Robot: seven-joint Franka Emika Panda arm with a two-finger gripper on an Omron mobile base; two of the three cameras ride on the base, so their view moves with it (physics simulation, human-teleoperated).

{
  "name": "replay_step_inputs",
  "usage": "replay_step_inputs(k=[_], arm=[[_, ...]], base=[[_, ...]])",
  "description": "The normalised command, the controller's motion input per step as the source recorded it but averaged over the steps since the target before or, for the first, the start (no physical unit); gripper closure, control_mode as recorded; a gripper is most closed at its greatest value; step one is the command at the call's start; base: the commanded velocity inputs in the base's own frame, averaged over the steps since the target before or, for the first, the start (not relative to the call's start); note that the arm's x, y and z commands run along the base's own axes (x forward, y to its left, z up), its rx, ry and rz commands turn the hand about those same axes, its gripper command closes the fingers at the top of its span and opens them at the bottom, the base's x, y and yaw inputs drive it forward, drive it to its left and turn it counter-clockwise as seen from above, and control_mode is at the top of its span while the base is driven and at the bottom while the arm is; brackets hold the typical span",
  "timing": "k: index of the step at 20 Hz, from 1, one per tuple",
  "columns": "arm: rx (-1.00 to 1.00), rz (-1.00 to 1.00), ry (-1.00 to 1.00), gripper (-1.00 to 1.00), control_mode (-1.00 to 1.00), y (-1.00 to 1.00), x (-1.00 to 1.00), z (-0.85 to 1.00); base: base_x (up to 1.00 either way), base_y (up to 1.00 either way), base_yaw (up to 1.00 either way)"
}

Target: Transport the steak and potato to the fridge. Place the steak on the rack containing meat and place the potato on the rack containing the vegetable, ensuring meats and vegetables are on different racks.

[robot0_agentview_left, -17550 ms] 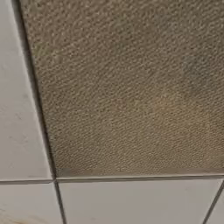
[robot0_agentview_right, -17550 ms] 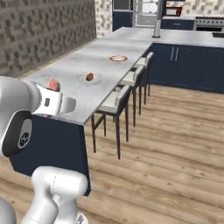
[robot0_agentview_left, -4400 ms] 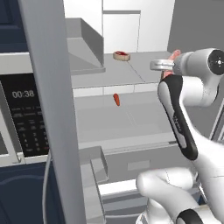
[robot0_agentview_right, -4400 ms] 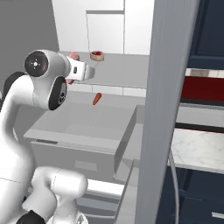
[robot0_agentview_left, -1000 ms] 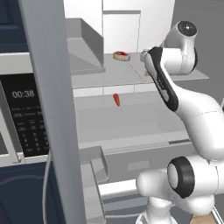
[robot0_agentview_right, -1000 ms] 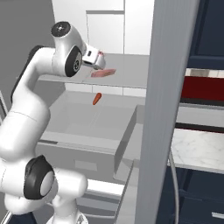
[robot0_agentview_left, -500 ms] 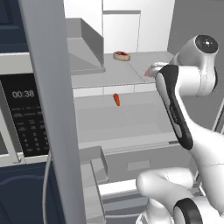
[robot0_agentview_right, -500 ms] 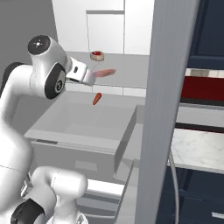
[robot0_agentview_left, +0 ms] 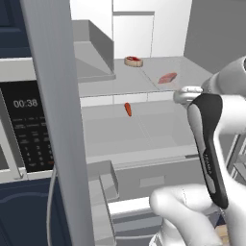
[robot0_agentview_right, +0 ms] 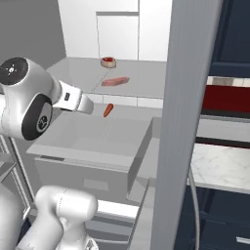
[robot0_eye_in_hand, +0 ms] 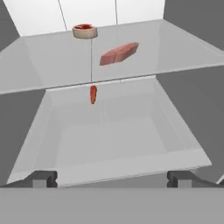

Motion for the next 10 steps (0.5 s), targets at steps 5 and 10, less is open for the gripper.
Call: replay_step_inputs(k=[5,10], arm=[[-0.03,0.01,-0.11,-1.00,-1.00,0.01,-0.53,0.04],[-0.02,0.01,-0.09,-1.00,1.00,0.04,-0.43,0.10]], base=[[0.00,0.00,0.00],[-0.39,0.06,0.02]])
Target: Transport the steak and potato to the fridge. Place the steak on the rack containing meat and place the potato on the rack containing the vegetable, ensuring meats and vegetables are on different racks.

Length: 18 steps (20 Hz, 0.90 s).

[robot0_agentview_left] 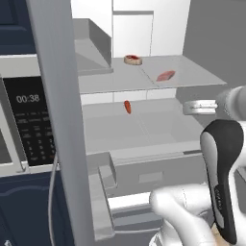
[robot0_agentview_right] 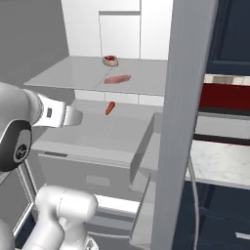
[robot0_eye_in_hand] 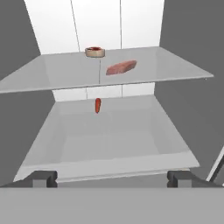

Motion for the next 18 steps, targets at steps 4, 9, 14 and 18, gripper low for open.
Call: replay_step_inputs(k=[4,9,14,18], arm=[[0.00,0.00,0.00,-1.00,1.00,0.00,0.00,0.00],[0.00,0.00,0.00,-1.00,1.00,0.00,0.00,0.00],[0.00,0.00,0.00,-1.00,1.00,0.00,0.00,0.00],[0.00,0.00,0.00,-1.00,1.00,0.00,0.00,0.00]], base=[[-1.00,0.00,0.01],[-1.00,0.13,0.02],[-1.00,0.20,0.03],[-1.00,0.71,-0.05]])
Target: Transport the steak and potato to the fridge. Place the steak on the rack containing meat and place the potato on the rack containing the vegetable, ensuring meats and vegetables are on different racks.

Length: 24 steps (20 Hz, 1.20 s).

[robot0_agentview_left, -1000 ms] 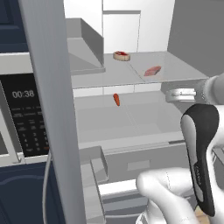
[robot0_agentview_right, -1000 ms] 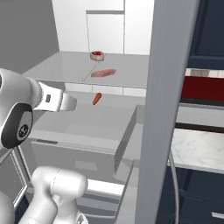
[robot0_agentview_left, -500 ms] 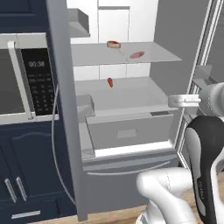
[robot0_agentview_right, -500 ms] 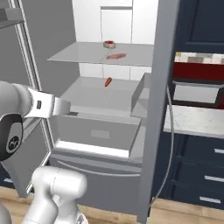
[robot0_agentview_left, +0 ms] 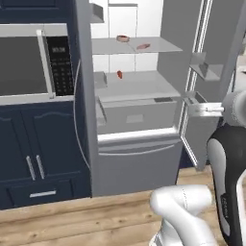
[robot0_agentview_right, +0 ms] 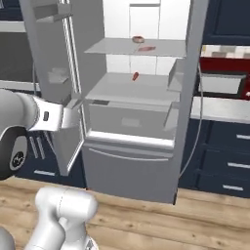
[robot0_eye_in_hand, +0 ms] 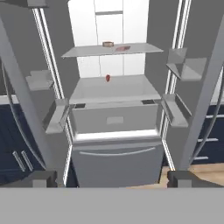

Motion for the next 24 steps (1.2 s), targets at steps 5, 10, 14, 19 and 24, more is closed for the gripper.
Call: replay_step_inputs(k=[5,10,14,19,24], arm=[[0.00,0.00,0.00,-1.00,1.00,0.00,0.00,0.00],[0.00,0.00,0.00,-1.00,1.00,0.00,0.00,0.00],[0.00,0.00,0.00,-1.00,1.00,0.00,0.00,0.00],[0.00,0.00,0.00,-1.00,1.00,0.00,0.00,0.00],[0.00,0.00,0.00,-1.00,1.00,0.00,0.00,0.00]], base=[[-1.00,1.00,-0.08],[-0.95,1.00,-0.10],[-1.00,1.00,-0.10],[-1.00,1.00,-0.08],[-1.00,0.89,-0.05]])
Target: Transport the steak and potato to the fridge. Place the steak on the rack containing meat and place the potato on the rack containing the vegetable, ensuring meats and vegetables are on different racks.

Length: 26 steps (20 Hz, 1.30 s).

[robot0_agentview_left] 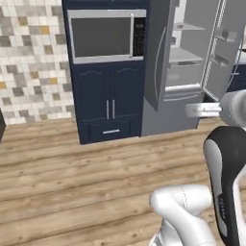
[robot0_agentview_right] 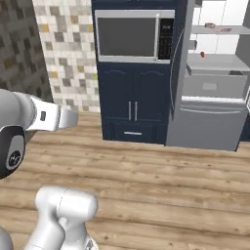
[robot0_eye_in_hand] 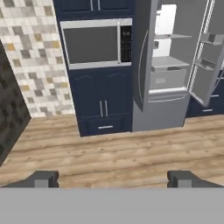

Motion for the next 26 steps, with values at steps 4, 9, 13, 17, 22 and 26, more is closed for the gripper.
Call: replay_step_inputs(k=[4,9,13,17,22,26], arm=[[0.00,0.00,0.00,-1.00,1.00,0.00,0.00,0.00],[0.00,0.00,0.00,-1.00,1.00,0.00,0.00,0.00],[0.00,0.00,0.00,-1.00,1.00,0.00,0.00,0.00],[0.00,0.00,0.00,-1.00,1.00,0.00,0.00,0.00],[0.00,0.00,0.00,-1.00,1.00,0.00,0.00,0.00],[0.00,0.00,0.00,-1.00,1.00,0.00,0.00,0.00]], base=[[-1.00,0.88,-0.02],[-1.00,0.29,0.00],[-1.00,0.15,-0.01],[-1.00,0.01,-0.05],[-1.00,0.30,-0.03],[-1.00,0.20,0.00]])
